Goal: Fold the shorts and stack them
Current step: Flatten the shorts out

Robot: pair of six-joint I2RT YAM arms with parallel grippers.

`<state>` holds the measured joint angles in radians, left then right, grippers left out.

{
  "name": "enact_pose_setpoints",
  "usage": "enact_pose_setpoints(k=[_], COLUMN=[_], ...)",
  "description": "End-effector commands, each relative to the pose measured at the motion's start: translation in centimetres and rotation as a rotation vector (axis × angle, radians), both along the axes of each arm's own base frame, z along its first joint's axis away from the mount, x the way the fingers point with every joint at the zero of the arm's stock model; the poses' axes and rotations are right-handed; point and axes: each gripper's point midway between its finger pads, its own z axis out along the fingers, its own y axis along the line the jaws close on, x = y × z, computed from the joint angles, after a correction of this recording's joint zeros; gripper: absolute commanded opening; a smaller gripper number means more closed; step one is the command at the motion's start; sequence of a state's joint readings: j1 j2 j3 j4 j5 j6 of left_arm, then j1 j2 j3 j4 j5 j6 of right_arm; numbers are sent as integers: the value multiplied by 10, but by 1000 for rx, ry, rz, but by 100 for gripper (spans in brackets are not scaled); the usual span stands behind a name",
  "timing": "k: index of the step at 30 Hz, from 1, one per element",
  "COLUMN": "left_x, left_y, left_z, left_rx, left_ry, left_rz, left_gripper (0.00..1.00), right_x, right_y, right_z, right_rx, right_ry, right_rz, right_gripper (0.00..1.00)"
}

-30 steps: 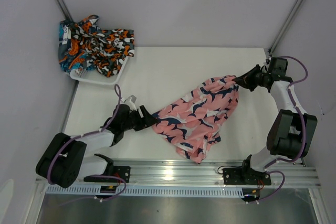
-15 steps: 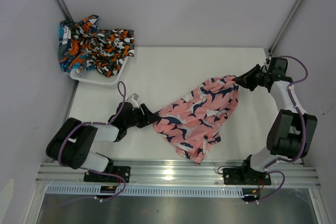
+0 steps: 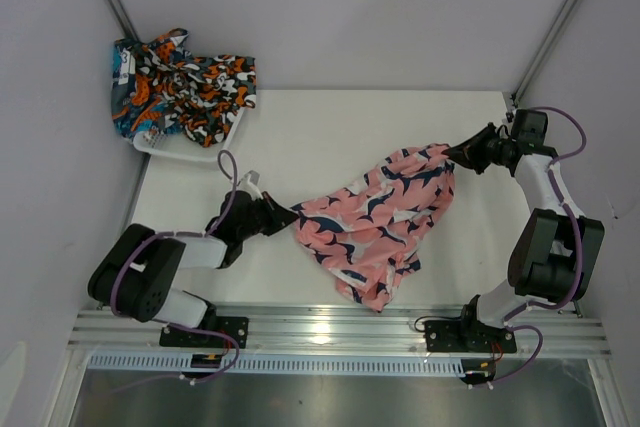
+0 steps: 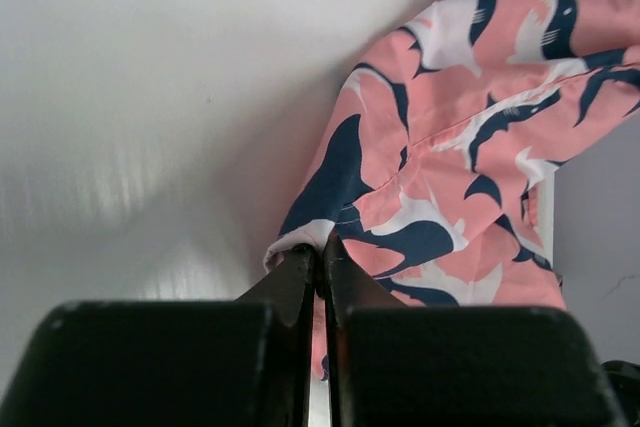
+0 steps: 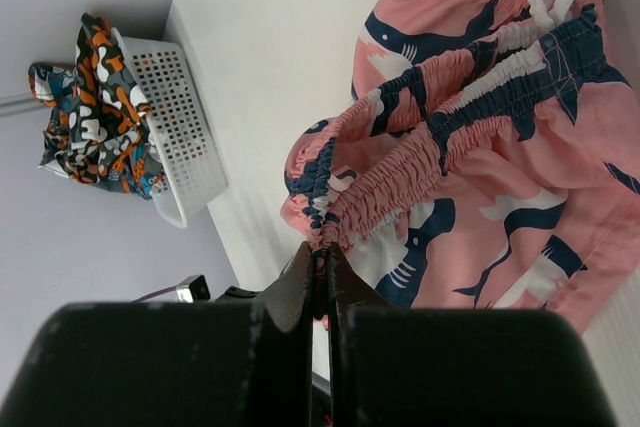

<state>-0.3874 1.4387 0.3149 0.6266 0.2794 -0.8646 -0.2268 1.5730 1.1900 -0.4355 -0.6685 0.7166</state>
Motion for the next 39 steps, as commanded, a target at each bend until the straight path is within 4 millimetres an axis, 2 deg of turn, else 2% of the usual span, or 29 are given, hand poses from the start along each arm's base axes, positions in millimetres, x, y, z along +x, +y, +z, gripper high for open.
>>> enact_pose_setpoints(k=[1,9,10,13,15,16,17,19,21,22,23,24,25,26,28,30,31,32,34,35,36,39], left_x=[30,28,28,25,27,26,27,25,25,25,26,36,35,39,51,53,56,51,42,30,23,-10], left_y=[-4,-8,-7,-5,-3,-1,1,9,21,24,28,36,34,44,49,58,58,63,65,67,69,68], left_z=[50,74,86,102,137,143,182,204,259,259,289,311,313,353,361,396,397,420,434,447,451,471], left_rx=[-58,-105,-112,-100,-91,-63,-63,-36,-39,-16,-27,-28,-42,-56,-62,-59,-59,-61,-61,-53,-41,-44], left_ry=[-179,-270,-307,-333,-375,-388,-436,-471,-546,-527,-568,-588,-567,-640,-633,-671,-662,-711,-752,-791,-806,-869], left_rz=[35,11,8,6,2,-4,2,13,30,22,21,36,-14,2,-1,-8,-25,-21,-35,-34,-34,-52], left_gripper=[0,0,0,0,0,0,0,0,0,0,0,0,0,0,0,0,0,0,0,0,0,0], right_x=[-4,-8,-8,-12,-11,-10,-8,-5,1,3,5,10,12,20,26,34,32,31,20,15,3,-21], right_y=[3,4,4,4,3,3,4,7,11,12,14,17,19,20,26,30,31,31,34,31,33,37], right_z=[8,10,11,16,26,35,46,65,95,106,118,142,152,170,196,216,243,253,283,291,302,309], right_rx=[4,-2,-5,-22,-34,-35,-23,8,24,44,52,55,63,92,148,225,233,240,259,265,269,349], right_ry=[-33,-37,-41,-52,-74,-92,-111,-133,-187,-190,-209,-256,-270,-291,-345,-345,-389,-400,-432,-438,-457,-428], right_rz=[24,29,34,42,41,37,31,16,16,1,0,3,2,-9,11,13,27,29,42,39,46,59], right_gripper=[0,0,0,0,0,0,0,0,0,0,0,0,0,0,0,0,0,0,0,0,0,0])
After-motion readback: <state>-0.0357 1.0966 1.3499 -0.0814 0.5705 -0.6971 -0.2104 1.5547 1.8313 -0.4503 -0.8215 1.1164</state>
